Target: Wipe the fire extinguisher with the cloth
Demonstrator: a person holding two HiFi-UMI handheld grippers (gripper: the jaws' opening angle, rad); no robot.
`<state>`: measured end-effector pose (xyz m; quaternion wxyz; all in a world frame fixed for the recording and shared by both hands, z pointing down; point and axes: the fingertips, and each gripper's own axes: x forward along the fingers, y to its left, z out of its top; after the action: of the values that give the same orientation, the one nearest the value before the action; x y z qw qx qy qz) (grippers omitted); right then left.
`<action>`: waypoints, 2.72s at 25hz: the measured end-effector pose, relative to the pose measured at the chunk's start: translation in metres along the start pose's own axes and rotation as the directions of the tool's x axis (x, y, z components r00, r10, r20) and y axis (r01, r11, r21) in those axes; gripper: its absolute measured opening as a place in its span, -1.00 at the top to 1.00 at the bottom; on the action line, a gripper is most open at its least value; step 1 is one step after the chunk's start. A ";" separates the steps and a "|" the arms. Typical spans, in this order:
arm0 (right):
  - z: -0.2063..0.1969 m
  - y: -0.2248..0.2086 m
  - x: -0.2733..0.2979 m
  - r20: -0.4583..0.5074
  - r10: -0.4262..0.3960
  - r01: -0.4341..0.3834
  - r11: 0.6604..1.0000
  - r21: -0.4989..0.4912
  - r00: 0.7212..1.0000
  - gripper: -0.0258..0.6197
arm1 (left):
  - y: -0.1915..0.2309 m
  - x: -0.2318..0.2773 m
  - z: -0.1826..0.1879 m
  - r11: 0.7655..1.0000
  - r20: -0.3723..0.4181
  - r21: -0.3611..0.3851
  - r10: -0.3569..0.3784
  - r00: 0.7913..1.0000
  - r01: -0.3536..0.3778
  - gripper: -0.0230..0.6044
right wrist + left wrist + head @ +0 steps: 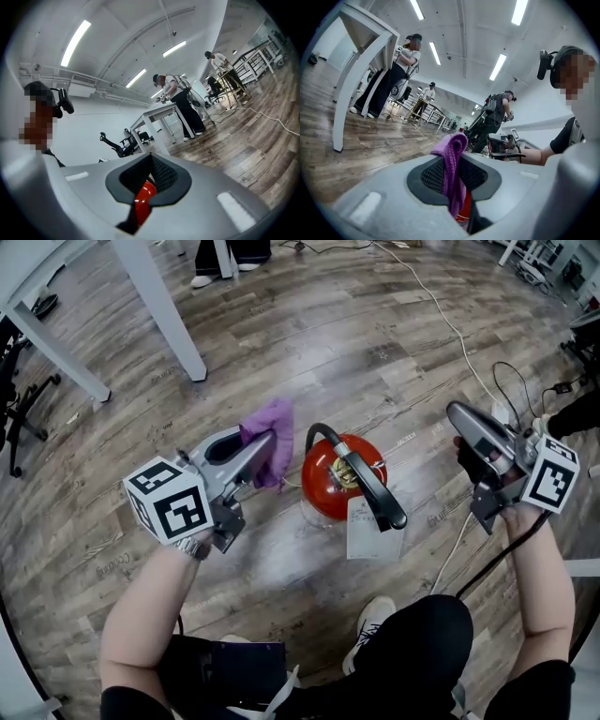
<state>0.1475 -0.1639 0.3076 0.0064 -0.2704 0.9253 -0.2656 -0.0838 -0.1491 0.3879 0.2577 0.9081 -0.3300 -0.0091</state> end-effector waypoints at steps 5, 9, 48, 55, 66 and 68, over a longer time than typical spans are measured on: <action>-0.003 -0.002 0.005 -0.005 -0.002 0.002 1.000 0.003 1.000 0.91 | 0.000 0.001 -0.003 1.000 -0.007 -0.006 -0.004 1.000 0.004 0.73; -0.004 -0.006 0.008 -0.005 -0.013 0.013 1.000 0.012 1.000 0.91 | -0.001 0.001 -0.003 1.000 -0.014 -0.001 -0.014 1.000 0.014 0.73; 0.245 0.255 -0.130 -0.220 -0.206 0.254 0.943 0.215 0.953 0.91 | -0.283 -0.149 0.340 0.979 -0.094 -0.202 -0.044 0.995 0.024 0.72; 0.283 0.312 -0.149 -0.123 -0.230 0.252 0.945 0.208 0.965 0.91 | -0.342 -0.168 0.384 0.980 -0.071 -0.183 -0.090 0.993 0.076 0.72; 0.229 0.424 -0.149 -0.100 -0.398 0.410 0.894 0.182 0.912 0.91 | -0.382 -0.266 0.354 0.948 -0.126 -0.217 -0.263 0.957 0.232 0.72; 0.213 0.452 -0.146 -0.098 -0.412 0.423 0.888 0.178 0.906 0.91 | -0.390 -0.290 0.345 0.937 -0.130 -0.234 -0.296 0.946 0.261 0.72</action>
<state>0.0806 0.1281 -0.1179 -0.0508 -0.4533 0.8148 -0.3578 -0.1431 0.1206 -0.1404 0.3760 0.9104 -0.1727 -0.0068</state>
